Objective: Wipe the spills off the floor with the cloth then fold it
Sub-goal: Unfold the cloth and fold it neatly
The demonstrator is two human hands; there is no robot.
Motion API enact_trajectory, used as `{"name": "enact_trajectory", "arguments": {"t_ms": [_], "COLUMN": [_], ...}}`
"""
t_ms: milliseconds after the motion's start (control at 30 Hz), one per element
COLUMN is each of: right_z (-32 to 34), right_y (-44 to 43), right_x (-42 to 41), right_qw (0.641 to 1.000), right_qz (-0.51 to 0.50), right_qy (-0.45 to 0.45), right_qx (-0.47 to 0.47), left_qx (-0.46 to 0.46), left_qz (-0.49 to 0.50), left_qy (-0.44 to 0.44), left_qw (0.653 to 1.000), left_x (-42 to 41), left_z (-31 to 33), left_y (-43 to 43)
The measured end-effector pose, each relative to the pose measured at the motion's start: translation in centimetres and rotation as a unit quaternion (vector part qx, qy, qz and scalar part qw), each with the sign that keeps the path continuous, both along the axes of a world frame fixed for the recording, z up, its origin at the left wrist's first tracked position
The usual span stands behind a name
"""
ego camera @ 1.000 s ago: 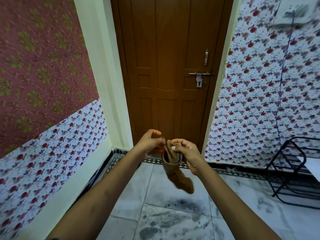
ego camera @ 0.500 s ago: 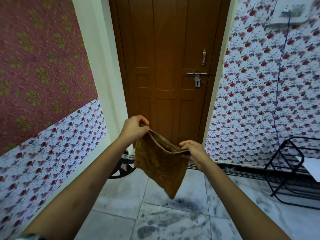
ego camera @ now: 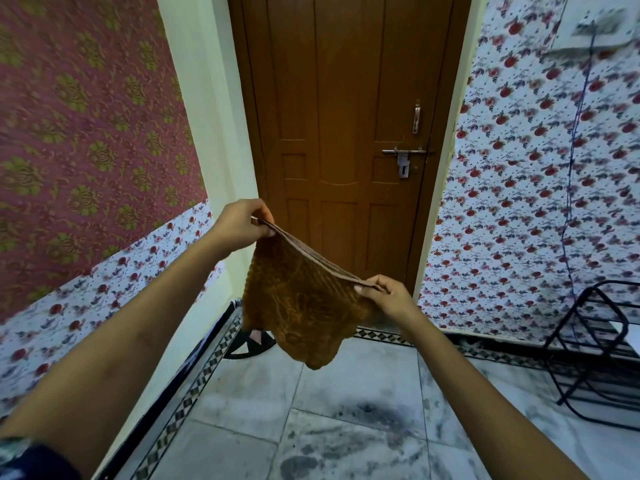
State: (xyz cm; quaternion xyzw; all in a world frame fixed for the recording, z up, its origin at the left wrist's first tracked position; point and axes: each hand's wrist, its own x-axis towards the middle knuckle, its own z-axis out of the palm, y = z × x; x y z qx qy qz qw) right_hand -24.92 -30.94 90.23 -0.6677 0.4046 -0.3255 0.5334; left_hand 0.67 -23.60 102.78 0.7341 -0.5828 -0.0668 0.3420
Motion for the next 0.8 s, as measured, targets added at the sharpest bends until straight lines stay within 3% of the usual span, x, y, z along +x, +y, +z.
{"name": "enact_trajectory", "arguments": {"t_ms": [100, 200, 333, 533, 633, 733, 800], "right_z": [0.8, 1.0, 2.2, 2.7, 2.2, 2.3, 2.4], "right_y": [-0.5, -1.1, -2.0, -2.2, -2.3, -2.8, -3.1], "right_x": [-0.1, -0.1, -0.1, 1.0, 0.6, -0.5, -0.7], "right_qw": [0.999, 0.993, 0.974, 0.967, 0.96, 0.956, 0.951], "right_qz": [0.033, 0.013, -0.024, -0.09, -0.091, -0.051, -0.049], "right_qy": [-0.007, -0.088, -0.177, -0.104, -0.111, -0.129, -0.141], "right_qx": [0.028, 0.073, 0.141, 0.214, 0.241, 0.259, 0.269], "left_qx": [0.025, 0.02, 0.031, 0.064, 0.077, 0.076, 0.059], "left_qz": [-0.05, -0.046, -0.014, 0.07, 0.047, -0.017, 0.019], "left_qy": [0.171, 0.251, 0.283, 0.343, 0.373, 0.448, 0.476], "left_qw": [0.984, 0.967, 0.959, 0.934, 0.923, 0.89, 0.877], "left_x": [0.4, 1.2, 2.0, 0.6, 0.5, 1.5, 1.5], "left_z": [0.3, 0.5, 0.0, -2.9, -3.6, -3.5, -3.6], "left_y": [0.7, 1.1, 1.1, 0.2, 0.5, 0.9, 0.5]}}
